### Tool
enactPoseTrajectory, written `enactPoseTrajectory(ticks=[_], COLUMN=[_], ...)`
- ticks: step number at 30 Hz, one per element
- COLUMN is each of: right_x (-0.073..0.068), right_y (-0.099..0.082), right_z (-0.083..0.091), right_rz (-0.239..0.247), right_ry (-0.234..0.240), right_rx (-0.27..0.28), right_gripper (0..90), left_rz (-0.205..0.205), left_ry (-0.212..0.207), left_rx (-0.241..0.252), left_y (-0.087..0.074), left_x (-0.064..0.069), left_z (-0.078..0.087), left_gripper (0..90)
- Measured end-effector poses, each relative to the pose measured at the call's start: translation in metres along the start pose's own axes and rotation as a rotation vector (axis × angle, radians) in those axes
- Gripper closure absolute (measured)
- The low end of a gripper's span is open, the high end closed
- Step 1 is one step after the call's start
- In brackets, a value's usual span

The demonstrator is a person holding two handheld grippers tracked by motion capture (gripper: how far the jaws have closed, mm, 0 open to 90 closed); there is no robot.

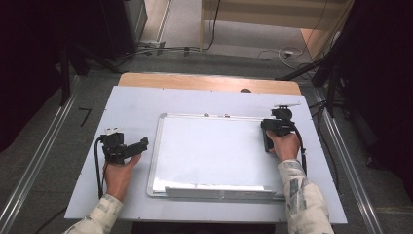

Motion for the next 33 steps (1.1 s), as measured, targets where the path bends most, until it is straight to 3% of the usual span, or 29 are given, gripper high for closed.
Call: enactPoseTrajectory(ticks=[5, 7, 17, 25, 33], right_x=[-0.001, -0.001, -0.004, 0.007, 0.022], right_y=[-0.003, -0.004, -0.015, -0.036, -0.056], right_z=[0.001, 0.003, 0.031, 0.053, 0.065], right_rz=[0.012, 0.013, 0.041, 0.060, 0.064], right_ry=[0.002, 0.020, 0.114, 0.176, 0.181], right_rx=[0.024, 0.038, 0.153, 0.230, 0.267], right_gripper=[35.3, 26.8, 20.3, 19.8, 18.9], left_rz=[0.001, -0.002, -0.001, 0.009, -0.015], left_ry=[0.002, 0.002, 0.002, 0.009, 0.027], left_rx=[0.000, 0.001, 0.010, 0.024, 0.045], left_y=[0.000, 0.000, 0.000, 0.001, 0.001], left_x=[0.000, 0.000, -0.002, -0.007, -0.006], left_z=[0.000, 0.000, 0.004, 0.008, 0.012], left_gripper=[7.5, 7.5, 7.4, 7.4, 7.4])
Point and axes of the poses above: each handheld gripper's, and its own axes: z roughly backward along the jaws, y roughly out of its top, x roughly to its right, the point moved 5 cm from there along -z, roughly forward along the jaws, and after that the axes turned 14 degrees about -x, right-handed, at the moved point
